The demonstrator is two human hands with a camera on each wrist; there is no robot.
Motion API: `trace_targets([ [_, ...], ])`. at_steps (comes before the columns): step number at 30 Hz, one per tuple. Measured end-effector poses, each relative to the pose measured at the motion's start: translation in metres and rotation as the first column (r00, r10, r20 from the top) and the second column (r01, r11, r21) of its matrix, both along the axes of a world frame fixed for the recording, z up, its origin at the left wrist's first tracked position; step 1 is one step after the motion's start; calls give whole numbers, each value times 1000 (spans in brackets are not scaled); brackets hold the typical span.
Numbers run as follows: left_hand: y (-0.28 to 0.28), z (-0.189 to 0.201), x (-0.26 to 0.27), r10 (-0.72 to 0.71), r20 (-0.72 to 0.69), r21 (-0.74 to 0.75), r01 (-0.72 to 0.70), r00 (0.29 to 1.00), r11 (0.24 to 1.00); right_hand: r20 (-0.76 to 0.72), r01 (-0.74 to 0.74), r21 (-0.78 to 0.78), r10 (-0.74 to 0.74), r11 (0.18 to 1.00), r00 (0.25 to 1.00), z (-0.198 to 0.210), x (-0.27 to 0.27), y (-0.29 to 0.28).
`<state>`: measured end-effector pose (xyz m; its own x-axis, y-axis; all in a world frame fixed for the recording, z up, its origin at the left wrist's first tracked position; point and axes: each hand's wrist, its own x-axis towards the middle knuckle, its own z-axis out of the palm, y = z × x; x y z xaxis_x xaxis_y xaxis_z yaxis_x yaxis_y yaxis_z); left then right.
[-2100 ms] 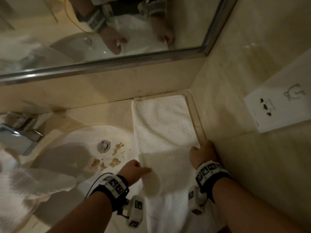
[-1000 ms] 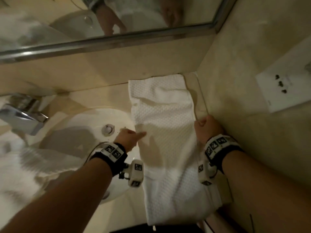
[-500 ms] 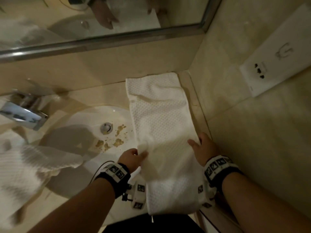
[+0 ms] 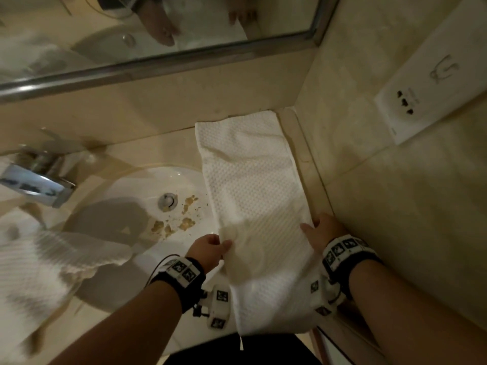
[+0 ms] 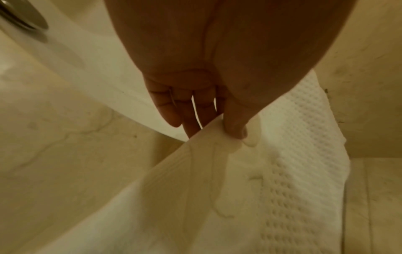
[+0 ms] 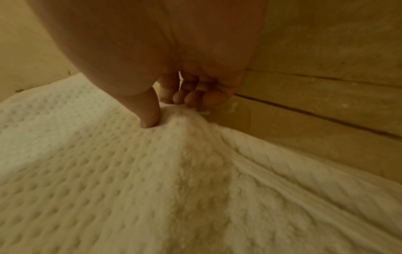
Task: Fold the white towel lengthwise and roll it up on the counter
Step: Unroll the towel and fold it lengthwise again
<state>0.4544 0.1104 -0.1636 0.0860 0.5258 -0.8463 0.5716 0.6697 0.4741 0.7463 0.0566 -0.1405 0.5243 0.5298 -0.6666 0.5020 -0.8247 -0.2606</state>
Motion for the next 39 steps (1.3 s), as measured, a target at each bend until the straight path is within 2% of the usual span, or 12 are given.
trace_targets([
  [7,10,13,-3,92,45,93,-96,995,991,-92,43,110,-33,993,995,18,-8,9],
  [11,53,41,-2,94,48,234,-102,994,967,-104,48,233,-24,971,994,40,-2,37],
  [13,82,56,-2,108,99,285,-133,989,949,-132,127,358,-84,925,988,57,1,62],
  [16,123,79,1,288,322,318,-390,902,864,-167,260,557,-201,789,965,80,4,96],
  [18,139,90,1,391,422,284,-529,818,800,-132,256,573,-221,779,966,89,4,106],
  [20,136,86,-3,376,316,278,-464,871,841,-11,123,477,-134,870,991,85,0,99],
  [23,98,65,-11,163,19,239,-162,987,957,78,-34,284,13,958,997,56,-9,63],
  [27,29,35,-18,-93,-87,31,96,992,995,7,-82,20,81,996,997,26,-26,4],
  [30,1,18,-20,-101,-76,-49,97,992,994,-96,1,46,4,999,995,17,-33,-14],
  [34,0,10,-23,-21,-58,-68,17,998,998,-134,29,70,-20,997,991,24,-38,-12],
  [37,4,11,-19,19,47,-141,-12,999,990,-69,112,223,-99,968,993,33,-41,-11],
  [39,3,12,-13,82,82,-164,-68,993,984,-1,121,247,-124,962,992,33,-40,-14],
])
